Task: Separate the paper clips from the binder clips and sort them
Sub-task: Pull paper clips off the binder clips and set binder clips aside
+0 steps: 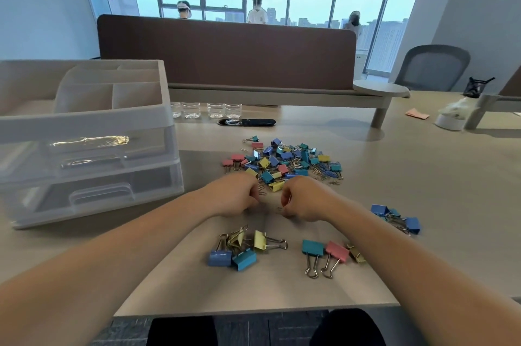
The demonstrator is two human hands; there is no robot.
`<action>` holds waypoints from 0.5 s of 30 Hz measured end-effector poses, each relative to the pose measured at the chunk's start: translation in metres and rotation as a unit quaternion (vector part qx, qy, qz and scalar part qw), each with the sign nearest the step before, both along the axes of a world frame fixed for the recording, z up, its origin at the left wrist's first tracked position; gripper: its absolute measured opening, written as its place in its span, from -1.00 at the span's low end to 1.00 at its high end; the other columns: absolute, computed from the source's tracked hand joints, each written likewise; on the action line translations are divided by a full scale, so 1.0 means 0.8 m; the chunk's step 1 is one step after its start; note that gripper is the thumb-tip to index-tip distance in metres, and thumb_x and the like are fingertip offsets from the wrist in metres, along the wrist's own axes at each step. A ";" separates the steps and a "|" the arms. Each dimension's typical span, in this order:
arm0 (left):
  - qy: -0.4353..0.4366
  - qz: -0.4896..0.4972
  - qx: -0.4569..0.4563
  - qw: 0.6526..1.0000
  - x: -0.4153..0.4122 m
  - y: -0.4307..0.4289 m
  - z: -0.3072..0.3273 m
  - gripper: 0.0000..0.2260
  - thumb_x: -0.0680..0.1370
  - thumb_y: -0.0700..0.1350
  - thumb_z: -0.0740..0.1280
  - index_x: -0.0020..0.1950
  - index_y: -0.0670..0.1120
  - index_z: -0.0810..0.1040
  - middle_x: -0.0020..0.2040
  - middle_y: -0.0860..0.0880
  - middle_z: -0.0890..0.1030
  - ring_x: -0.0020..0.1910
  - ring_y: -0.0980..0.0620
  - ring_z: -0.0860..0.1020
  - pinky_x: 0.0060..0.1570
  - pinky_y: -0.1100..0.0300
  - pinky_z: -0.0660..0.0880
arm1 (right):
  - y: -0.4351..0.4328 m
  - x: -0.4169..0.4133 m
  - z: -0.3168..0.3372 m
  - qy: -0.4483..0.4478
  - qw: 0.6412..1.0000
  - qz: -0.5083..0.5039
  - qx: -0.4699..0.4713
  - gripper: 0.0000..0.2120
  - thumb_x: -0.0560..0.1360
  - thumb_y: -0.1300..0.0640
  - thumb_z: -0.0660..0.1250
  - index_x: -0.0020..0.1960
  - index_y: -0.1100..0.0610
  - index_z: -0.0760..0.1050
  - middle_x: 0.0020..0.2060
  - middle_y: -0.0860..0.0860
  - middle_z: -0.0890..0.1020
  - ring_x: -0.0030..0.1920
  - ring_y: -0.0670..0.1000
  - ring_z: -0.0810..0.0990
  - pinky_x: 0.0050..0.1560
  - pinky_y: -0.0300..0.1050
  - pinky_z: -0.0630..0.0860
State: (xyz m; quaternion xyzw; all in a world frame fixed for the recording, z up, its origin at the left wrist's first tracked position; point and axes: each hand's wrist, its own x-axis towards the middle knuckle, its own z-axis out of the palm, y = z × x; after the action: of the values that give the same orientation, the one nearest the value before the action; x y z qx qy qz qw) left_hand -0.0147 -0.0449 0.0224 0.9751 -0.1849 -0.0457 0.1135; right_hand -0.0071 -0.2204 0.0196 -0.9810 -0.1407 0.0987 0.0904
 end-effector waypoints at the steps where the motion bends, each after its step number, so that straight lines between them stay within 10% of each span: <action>1: 0.001 0.005 -0.005 1.000 0.001 0.006 0.001 -0.96 0.58 -0.10 0.32 -0.02 -0.05 0.53 -0.06 0.04 0.51 -0.06 0.07 0.47 -0.08 0.21 0.39 | 0.003 0.001 0.001 0.002 1.000 0.002 -0.003 -0.88 0.52 0.13 0.41 0.04 0.13 0.60 -0.04 0.02 0.64 -0.03 0.02 0.60 0.02 -0.09 0.58; 15: 0.019 0.072 -0.031 0.997 0.010 0.058 0.001 -0.90 0.55 -0.16 0.37 0.05 -0.13 0.57 0.03 -0.04 0.57 -0.07 0.07 0.46 -0.12 0.24 0.33 | 0.040 0.016 -0.002 -0.053 0.997 0.055 0.018 -0.96 0.55 0.19 0.34 -0.02 0.08 0.50 -0.09 -0.05 0.52 -0.09 -0.04 0.50 -0.06 -0.15 0.48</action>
State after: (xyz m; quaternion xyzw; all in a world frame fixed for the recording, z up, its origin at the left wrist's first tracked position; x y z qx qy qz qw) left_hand -0.0068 0.0019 0.0231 0.9808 -0.1132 -0.0497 0.1505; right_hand 0.0057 -0.1883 0.0180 -0.9737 -0.2011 0.0493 0.0947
